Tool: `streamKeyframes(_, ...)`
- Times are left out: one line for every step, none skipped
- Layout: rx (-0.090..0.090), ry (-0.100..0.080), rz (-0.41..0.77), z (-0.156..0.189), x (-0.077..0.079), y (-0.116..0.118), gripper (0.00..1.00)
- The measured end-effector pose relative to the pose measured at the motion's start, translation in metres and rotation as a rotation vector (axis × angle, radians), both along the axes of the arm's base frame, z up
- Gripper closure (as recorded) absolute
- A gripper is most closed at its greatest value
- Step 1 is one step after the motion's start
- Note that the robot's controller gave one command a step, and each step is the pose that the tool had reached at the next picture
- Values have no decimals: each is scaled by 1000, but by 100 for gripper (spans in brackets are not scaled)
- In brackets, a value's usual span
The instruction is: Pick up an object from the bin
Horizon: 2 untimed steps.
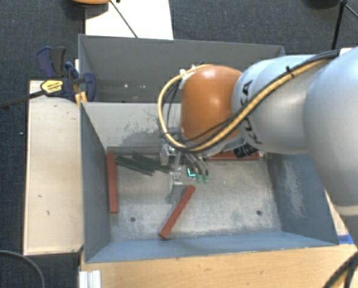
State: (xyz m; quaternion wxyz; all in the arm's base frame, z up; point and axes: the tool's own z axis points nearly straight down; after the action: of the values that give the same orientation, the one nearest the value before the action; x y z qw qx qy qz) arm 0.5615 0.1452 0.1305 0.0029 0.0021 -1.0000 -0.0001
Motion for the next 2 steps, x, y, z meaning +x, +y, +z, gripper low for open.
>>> streamKeyframes(1, -8, -3, 4, 2, -1, 0)
streamKeyframes(2, -11, 77, -29, -18, -38, 0)
